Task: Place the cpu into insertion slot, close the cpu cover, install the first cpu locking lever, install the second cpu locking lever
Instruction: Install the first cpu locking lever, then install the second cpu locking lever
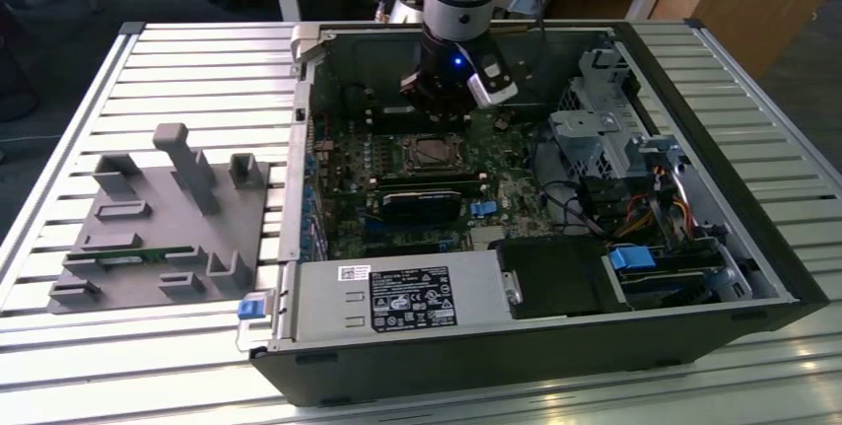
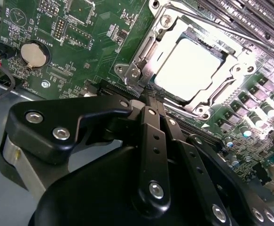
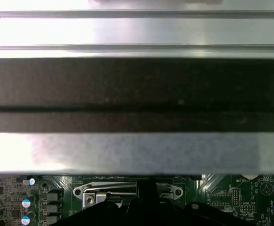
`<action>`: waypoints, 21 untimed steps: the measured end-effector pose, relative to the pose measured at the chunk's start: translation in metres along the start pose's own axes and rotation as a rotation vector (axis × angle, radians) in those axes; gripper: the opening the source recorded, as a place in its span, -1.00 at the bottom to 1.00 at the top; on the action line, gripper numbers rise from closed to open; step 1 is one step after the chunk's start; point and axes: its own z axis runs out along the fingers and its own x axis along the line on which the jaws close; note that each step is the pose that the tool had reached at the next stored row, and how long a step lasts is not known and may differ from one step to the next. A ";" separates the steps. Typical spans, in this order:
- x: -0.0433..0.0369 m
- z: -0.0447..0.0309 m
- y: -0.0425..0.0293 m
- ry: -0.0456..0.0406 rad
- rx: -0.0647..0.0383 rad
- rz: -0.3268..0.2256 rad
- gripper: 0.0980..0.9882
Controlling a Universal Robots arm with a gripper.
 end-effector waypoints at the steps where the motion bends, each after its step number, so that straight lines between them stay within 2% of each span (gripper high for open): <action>1: 0.0000 0.0000 -0.0002 0.0000 0.000 0.000 -0.98; 6: -0.0001 -0.0002 -0.0028 0.0000 0.000 0.000 -0.98; 21: -0.0005 -0.0013 -0.0183 0.0000 0.000 0.000 -0.98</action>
